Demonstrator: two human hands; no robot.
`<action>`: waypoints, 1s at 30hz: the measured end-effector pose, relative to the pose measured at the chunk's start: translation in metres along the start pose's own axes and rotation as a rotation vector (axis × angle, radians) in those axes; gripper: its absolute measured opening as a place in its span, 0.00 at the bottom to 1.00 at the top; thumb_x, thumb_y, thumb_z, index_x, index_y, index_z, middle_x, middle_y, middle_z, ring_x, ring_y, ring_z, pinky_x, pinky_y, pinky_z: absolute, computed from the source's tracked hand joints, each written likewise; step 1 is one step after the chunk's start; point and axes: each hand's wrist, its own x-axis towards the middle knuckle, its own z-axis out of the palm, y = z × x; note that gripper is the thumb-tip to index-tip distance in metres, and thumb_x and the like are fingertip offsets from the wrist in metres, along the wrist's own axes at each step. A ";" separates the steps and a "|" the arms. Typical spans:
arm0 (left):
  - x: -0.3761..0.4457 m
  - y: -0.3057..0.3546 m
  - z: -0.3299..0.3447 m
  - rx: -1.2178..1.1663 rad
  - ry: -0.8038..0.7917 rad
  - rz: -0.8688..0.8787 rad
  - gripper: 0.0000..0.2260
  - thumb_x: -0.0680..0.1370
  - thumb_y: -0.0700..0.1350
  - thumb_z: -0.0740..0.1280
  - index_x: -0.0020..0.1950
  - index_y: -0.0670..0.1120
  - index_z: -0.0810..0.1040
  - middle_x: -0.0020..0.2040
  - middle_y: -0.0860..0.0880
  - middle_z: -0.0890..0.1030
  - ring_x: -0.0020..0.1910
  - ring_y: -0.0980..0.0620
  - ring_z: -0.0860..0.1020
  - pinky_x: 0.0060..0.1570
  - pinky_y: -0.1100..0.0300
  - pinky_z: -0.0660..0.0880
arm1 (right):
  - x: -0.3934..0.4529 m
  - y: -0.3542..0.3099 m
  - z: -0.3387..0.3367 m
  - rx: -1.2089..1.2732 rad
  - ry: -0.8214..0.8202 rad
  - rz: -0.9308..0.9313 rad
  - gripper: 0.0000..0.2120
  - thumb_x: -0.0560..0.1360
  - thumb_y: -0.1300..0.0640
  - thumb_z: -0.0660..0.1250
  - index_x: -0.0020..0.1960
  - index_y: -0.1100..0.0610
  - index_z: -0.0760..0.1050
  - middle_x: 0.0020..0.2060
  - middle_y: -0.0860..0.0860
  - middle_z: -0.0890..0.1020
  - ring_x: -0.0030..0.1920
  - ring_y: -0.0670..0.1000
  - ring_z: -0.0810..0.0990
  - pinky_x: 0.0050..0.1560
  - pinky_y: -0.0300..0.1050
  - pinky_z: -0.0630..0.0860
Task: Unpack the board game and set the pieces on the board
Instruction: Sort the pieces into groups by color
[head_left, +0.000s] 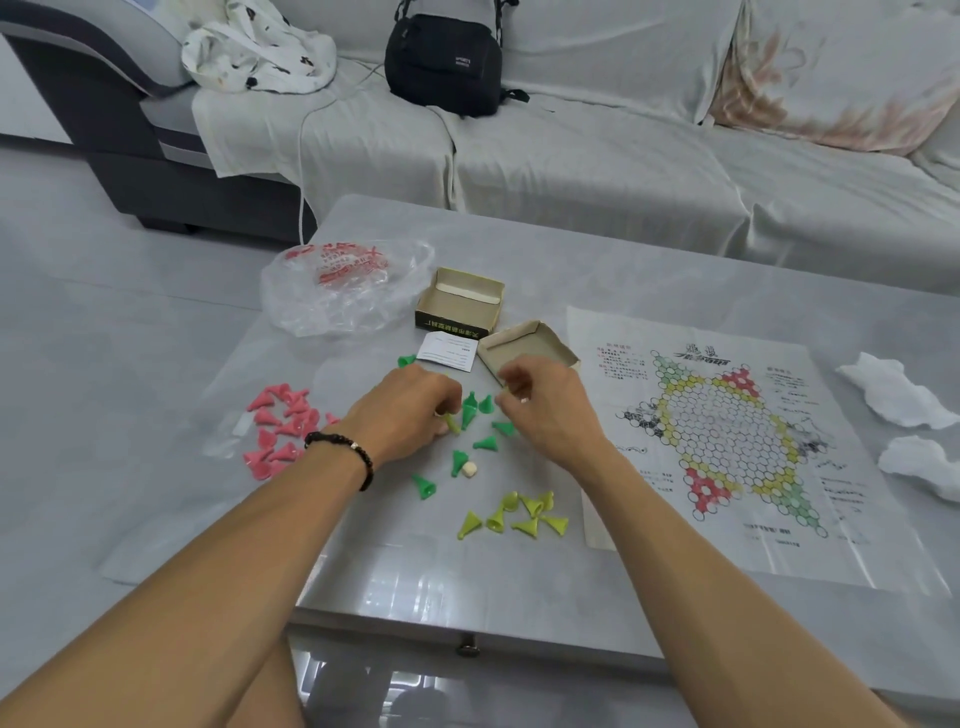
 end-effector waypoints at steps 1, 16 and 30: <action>-0.001 0.001 -0.001 -0.004 -0.014 0.001 0.11 0.76 0.41 0.69 0.57 0.50 0.80 0.52 0.49 0.80 0.50 0.50 0.77 0.49 0.57 0.75 | -0.004 0.002 -0.005 0.028 0.012 0.021 0.10 0.73 0.60 0.69 0.55 0.58 0.79 0.45 0.50 0.81 0.46 0.50 0.80 0.52 0.44 0.76; -0.014 0.078 0.016 -0.430 -0.037 0.004 0.12 0.70 0.41 0.76 0.52 0.46 0.83 0.46 0.50 0.83 0.41 0.59 0.78 0.41 0.72 0.72 | -0.050 0.041 -0.041 -0.052 -0.251 0.103 0.07 0.71 0.61 0.70 0.48 0.54 0.83 0.42 0.48 0.82 0.42 0.46 0.79 0.44 0.36 0.73; -0.013 0.068 0.027 -0.139 -0.146 0.079 0.17 0.73 0.38 0.71 0.60 0.52 0.80 0.56 0.48 0.80 0.54 0.52 0.78 0.52 0.59 0.75 | -0.064 0.049 -0.026 0.009 -0.235 0.057 0.15 0.71 0.64 0.67 0.55 0.54 0.82 0.47 0.48 0.84 0.43 0.41 0.77 0.40 0.22 0.69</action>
